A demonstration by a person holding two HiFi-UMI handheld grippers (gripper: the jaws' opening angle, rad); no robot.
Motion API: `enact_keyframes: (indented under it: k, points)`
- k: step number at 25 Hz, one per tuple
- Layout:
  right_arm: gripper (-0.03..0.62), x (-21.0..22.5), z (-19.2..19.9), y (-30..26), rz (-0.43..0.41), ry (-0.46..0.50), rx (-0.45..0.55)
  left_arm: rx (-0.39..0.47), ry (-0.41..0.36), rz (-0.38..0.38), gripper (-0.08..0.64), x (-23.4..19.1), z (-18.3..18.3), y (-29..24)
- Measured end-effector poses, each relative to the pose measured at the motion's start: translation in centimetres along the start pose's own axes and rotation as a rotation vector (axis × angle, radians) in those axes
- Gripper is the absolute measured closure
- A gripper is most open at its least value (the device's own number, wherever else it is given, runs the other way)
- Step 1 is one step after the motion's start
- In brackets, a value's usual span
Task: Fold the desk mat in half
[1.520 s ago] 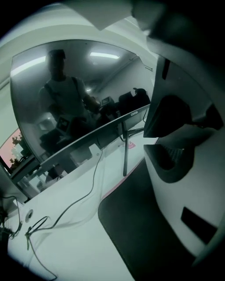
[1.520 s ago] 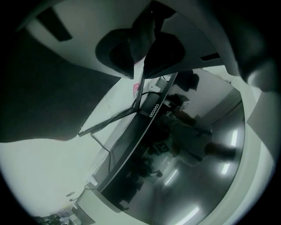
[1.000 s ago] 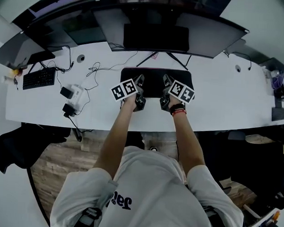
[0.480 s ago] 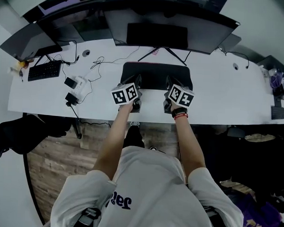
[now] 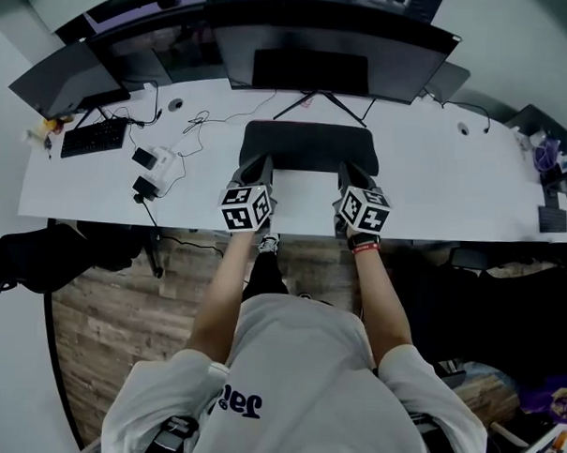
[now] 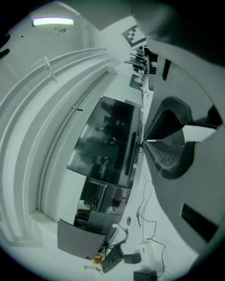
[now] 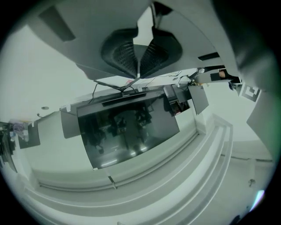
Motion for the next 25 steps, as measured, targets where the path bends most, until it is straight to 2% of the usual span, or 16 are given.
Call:
enact_keyframes:
  k: [4,12,20,25]
  points:
    - [0.564,-0.2,0.2,2.9,0.011,0.043,0.038,0.038,-0.075,-0.020,0.531,1.4,-0.1,2.3]
    - [0.566,-1.4,-0.1,7.9,0.019,0.099,0.112,0.100,-0.148,-0.048,0.532,3.8,-0.1,6.4]
    - [0.577,-1.7,1.3,11.1,0.031,0.147,0.145,0.132,-0.163,-0.081,0.534,4.8,1.2,9.8]
    - [0.577,-1.5,1.5,13.2,0.038,0.165,0.179,0.152,-0.210,-0.111,0.537,5.8,1.5,11.7]
Point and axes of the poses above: the fingertips, and each gripper's own axes: y backward along the fingers, x to its right, z out of its underside, the point moved 1 cm from there along y, backward along the fingers, and after that the axes turned 6 degrees about -x, right-handed, at the moved point
